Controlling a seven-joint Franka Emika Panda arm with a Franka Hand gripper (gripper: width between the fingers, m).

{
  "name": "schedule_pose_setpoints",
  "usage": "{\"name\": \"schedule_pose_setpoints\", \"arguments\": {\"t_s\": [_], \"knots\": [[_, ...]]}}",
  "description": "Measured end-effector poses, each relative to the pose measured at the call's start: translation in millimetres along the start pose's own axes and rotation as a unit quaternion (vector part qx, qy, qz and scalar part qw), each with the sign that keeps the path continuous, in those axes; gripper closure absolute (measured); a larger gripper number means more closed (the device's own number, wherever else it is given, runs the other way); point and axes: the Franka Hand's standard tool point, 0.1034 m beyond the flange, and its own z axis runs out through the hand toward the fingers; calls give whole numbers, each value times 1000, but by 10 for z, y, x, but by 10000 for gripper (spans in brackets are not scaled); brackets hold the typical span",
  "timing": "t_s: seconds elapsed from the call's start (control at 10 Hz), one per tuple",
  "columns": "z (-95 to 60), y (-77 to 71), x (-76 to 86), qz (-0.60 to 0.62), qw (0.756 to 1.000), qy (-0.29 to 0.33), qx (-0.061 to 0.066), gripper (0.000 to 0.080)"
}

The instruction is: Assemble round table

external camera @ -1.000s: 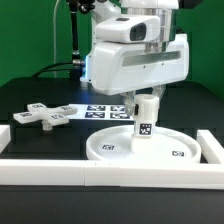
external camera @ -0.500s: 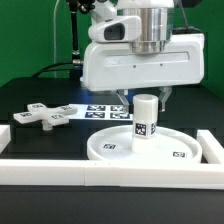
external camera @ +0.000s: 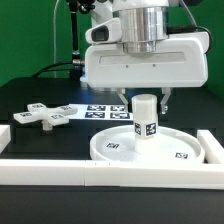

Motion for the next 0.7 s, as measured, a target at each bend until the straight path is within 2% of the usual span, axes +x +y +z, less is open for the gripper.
{"name": "schedule_pose_setpoints", "arguments": {"t_s": [0.2, 0.4, 0.7], "knots": [[16, -33, -50, 131, 991, -3, -2, 390], [24, -63, -73, 248, 969, -8, 1, 390], [26, -80, -62, 343, 939, -20, 5, 390]]}}
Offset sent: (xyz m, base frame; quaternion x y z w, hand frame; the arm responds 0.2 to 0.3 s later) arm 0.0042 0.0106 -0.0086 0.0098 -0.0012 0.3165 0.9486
